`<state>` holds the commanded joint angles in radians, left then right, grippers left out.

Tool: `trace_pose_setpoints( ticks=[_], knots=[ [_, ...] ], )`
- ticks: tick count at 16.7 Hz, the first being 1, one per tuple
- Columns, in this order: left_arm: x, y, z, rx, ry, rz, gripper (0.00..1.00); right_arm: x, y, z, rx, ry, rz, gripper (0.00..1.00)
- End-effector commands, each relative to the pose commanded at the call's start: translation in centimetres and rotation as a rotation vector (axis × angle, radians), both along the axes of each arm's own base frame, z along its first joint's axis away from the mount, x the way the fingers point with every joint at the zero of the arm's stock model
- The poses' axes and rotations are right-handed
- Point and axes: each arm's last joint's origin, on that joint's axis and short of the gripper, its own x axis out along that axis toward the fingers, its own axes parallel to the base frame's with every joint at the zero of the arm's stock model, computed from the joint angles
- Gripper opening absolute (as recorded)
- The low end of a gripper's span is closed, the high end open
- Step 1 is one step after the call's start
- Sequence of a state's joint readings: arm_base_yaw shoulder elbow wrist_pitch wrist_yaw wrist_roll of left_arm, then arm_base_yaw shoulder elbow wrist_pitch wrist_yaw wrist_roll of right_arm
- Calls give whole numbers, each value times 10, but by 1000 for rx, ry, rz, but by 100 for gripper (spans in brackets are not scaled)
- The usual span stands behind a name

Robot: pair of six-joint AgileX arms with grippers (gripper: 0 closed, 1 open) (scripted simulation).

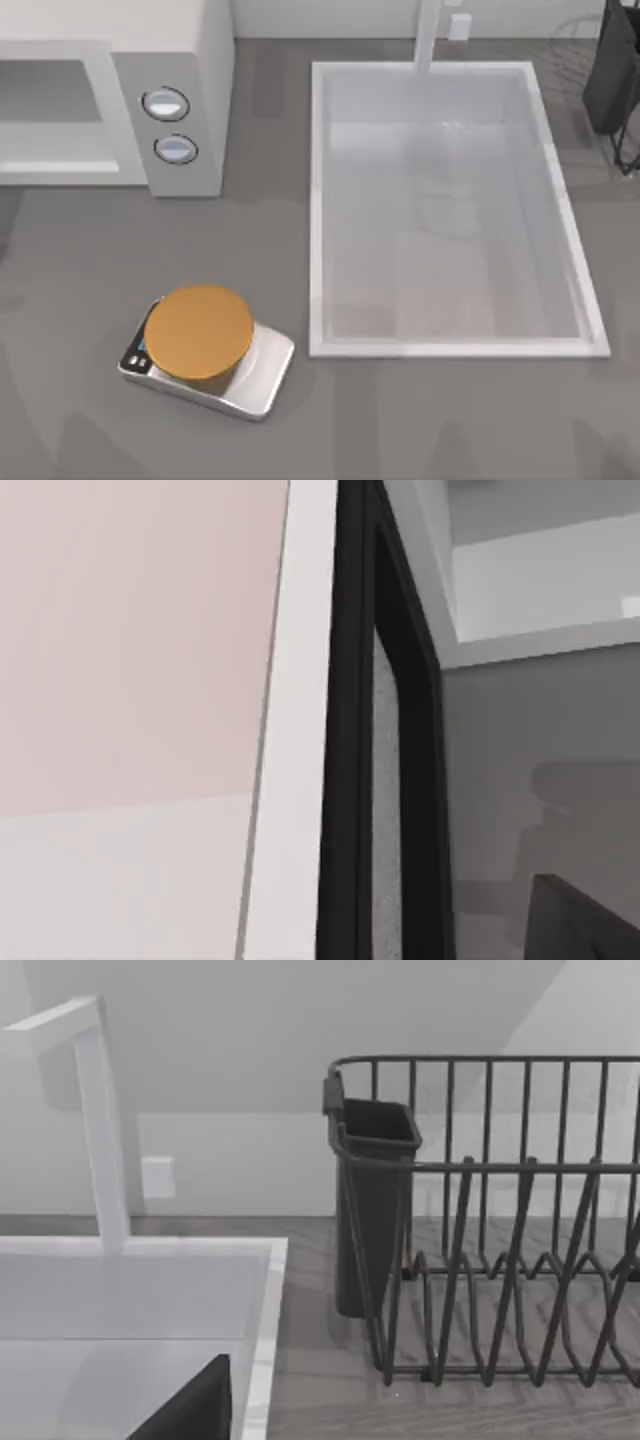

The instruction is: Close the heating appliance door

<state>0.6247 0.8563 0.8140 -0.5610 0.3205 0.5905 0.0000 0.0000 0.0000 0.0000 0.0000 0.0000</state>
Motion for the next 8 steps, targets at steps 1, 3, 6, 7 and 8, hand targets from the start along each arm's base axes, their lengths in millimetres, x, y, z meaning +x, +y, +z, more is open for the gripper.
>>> trace_pose_setpoints(
  ticks=[1, 3, 6, 7, 8],
  knots=[
    [11, 22, 2, -24, 47, 4, 0, 0, 0, 0, 0, 0, 0, 100],
    [27, 69, 0, -88, 120, 9, 0, 0, 0, 0, 0, 0, 0, 100],
    [39, 137, -17, -193, 177, 7, 0, 0, 0, 0, 0, 0, 0, 100],
    [40, 156, -24, -223, 184, 4, 0, 0, 0, 0, 0, 0, 0, 100],
    [41, 172, -31, -249, 186, -1, 0, 0, 0, 0, 0, 0, 0, 100]
  ],
)
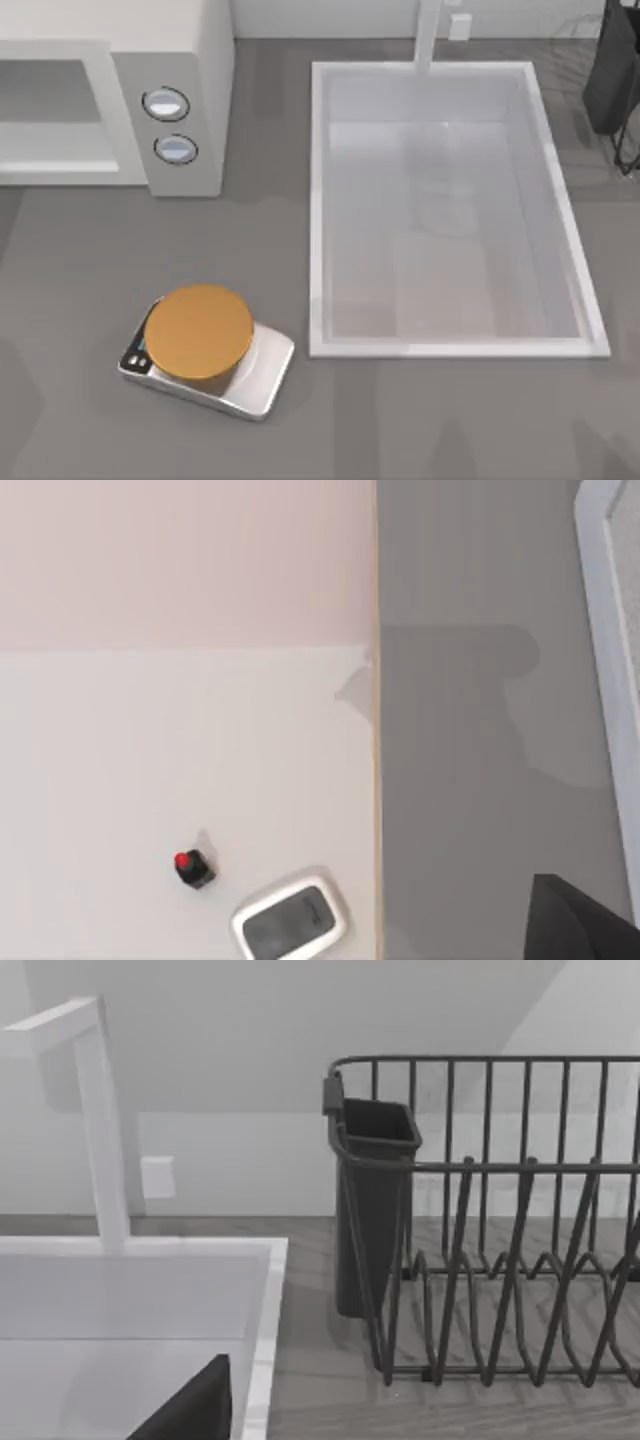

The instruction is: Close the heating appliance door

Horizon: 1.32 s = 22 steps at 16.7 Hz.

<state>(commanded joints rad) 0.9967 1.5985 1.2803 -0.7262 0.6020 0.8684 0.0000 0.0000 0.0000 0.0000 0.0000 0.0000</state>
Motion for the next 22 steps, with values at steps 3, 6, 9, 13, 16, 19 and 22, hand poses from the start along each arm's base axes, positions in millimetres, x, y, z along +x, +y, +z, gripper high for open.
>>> trace_pose_setpoints(
  ticks=[3, 6, 9, 13, 16, 19, 22],
  knots=[
    [2, 31, -15, -52, -5, -11, 0, 0, 0, 0, 0, 0, 0, 100],
    [3, 38, -19, -66, -8, -18, 0, 0, 0, 0, 0, 0, 0, 100],
    [3, 38, -19, -66, -8, -18, 0, 0, 0, 0, 0, 0, 0, 100],
    [4, 38, -31, -68, -4, -20, 0, 0, 0, 0, 0, 0, 0, 100],
    [6, 41, -61, -65, -7, -19, 0, 0, 0, 0, 0, 0, 0, 100],
    [5, 41, -95, -56, -12, -19, 0, 0, 0, 0, 0, 0, 0, 100],
    [3, 38, -118, -65, -8, -18, 0, 0, 0, 0, 0, 0, 0, 100]
  ],
)
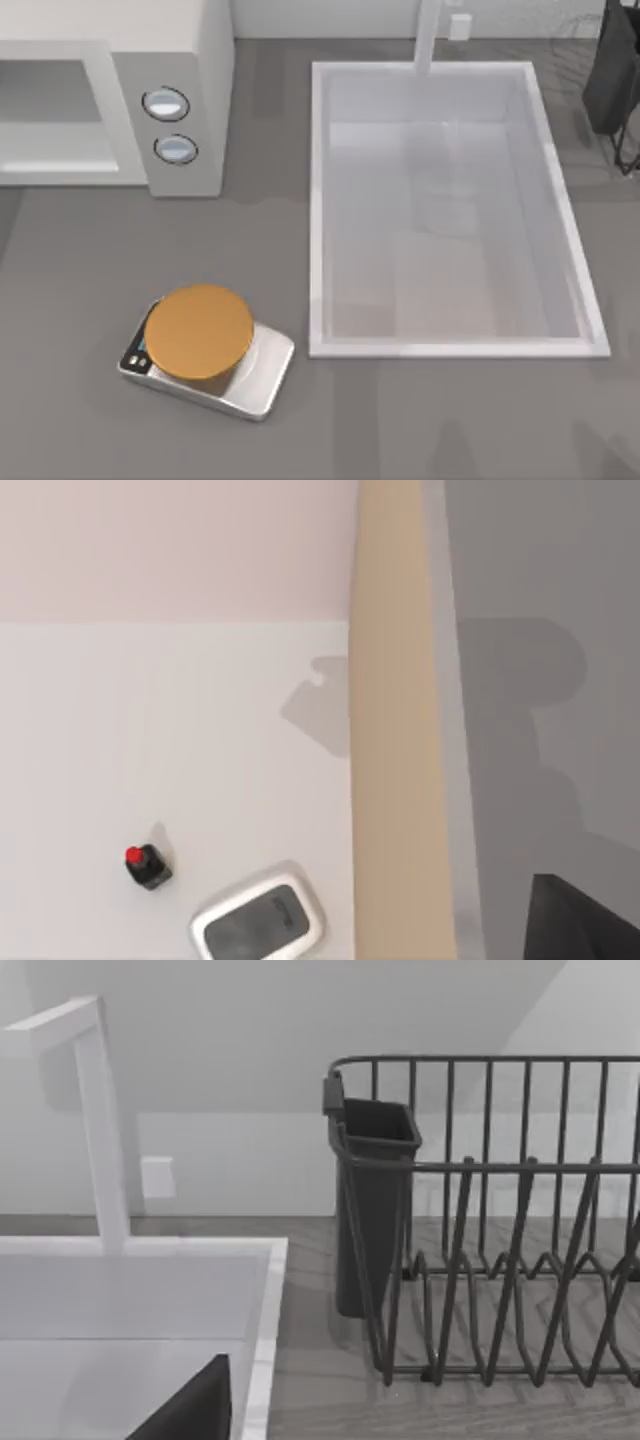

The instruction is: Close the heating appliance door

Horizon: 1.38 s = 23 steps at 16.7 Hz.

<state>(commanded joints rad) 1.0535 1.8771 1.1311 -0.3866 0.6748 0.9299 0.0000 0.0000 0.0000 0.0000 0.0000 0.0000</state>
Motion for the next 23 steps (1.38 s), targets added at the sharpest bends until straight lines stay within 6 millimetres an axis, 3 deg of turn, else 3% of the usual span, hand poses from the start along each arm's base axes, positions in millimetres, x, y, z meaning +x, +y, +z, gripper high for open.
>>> trace_pose_setpoints(
  ticks=[6, 14, 16, 21, 23],
  knots=[
    [2, -6, 1, 3, -2, -4, 0, 0, 0, 0, 0, 0, 0, 100],
    [0, -91, -1, -6, 5, -5, 0, 0, 0, 0, 0, 0, 0, 100],
    [-1, -101, 0, -1, 0, -4, 0, 0, 0, 0, 0, 0, 0, 100],
    [-2, -101, -1, -7, 2, -1, 0, 0, 0, 0, 0, 0, 0, 100],
    [0, -115, -1, -7, 9, 2, 0, 0, 0, 0, 0, 0, 0, 100]
  ],
)
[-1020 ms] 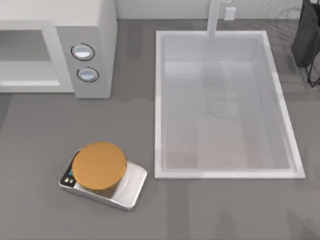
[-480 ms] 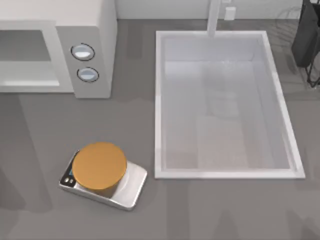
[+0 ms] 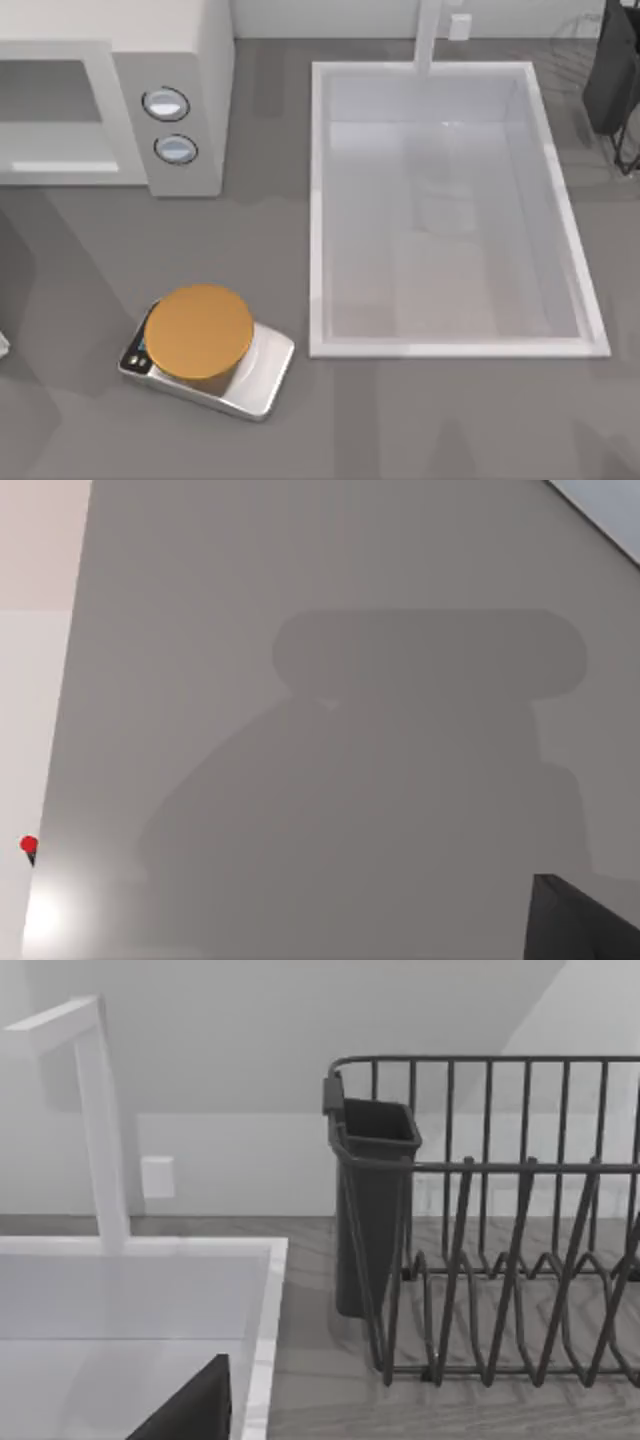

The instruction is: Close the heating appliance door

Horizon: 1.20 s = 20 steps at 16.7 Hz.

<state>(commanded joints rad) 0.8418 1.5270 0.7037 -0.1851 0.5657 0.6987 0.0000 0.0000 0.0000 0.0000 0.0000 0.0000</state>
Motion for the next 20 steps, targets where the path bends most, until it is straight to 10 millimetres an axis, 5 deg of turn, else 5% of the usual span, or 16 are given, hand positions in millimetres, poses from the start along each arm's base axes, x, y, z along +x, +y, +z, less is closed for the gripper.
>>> trace_pose_setpoints(
  ticks=[6, 14, 20],
  knots=[
    [-2, -78, 1, -1, -7, -6, 0, 0, 0, 0, 0, 0, 0, 100],
    [-2, -92, -1, -6, 2, 4, 0, 0, 0, 0, 0, 0, 0, 100],
    [2, -155, -1, -3, 15, -23, 0, 0, 0, 0, 0, 0, 0, 100]
  ],
)
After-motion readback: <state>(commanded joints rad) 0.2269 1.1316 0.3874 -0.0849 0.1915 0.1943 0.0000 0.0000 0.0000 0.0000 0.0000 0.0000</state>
